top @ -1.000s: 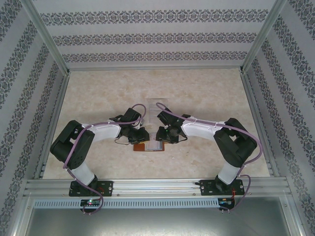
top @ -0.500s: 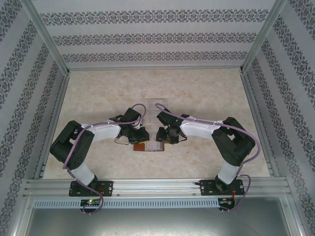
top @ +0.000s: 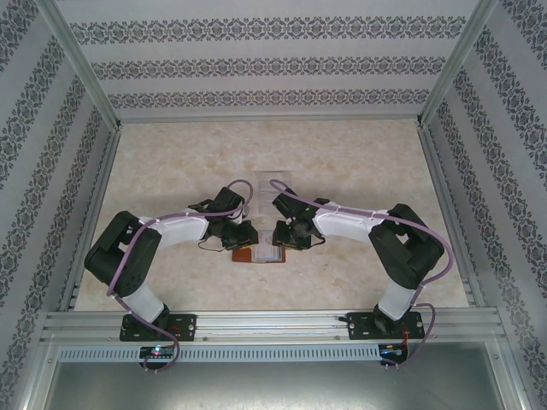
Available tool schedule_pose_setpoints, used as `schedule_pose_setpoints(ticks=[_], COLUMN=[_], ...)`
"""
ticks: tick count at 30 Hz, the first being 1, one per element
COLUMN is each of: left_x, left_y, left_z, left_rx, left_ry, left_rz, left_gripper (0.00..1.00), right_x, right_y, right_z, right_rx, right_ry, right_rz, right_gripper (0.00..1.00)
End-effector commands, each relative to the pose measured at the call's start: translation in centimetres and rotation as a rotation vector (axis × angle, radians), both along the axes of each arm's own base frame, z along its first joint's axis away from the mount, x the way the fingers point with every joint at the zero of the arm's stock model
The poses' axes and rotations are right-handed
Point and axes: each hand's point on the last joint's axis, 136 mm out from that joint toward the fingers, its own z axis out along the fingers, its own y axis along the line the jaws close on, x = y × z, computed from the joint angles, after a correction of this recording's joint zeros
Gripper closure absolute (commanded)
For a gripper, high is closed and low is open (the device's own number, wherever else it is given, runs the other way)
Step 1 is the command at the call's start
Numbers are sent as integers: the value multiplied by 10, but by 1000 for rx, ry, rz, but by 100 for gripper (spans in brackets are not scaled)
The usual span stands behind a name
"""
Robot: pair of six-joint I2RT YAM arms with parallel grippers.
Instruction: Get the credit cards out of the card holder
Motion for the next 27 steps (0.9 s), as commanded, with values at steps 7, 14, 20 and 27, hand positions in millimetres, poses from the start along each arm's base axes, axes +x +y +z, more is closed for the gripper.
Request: schedule_pose_setpoints(ticks=[7, 14, 20, 27], left_x=[-3, -4, -4, -7], left_y=[-2, -2, -1, -1], left_z=[4, 0, -2, -4], left_rx=[-27, -22, -18, -4], left_ry=[9, 22, 29, 41], left_rz=[-12, -14, -16, -35], left_gripper=[81, 81, 81, 79], right_x=[2, -1, -6, -4], right_y=[5, 7, -2, -1], right_z=[16, -3, -18, -17], right_rx=[45, 26, -24, -20], right_ry=[-29, 18, 45, 42], right_rz=[-1, 2, -1, 3], right_gripper=[55, 55, 59, 60])
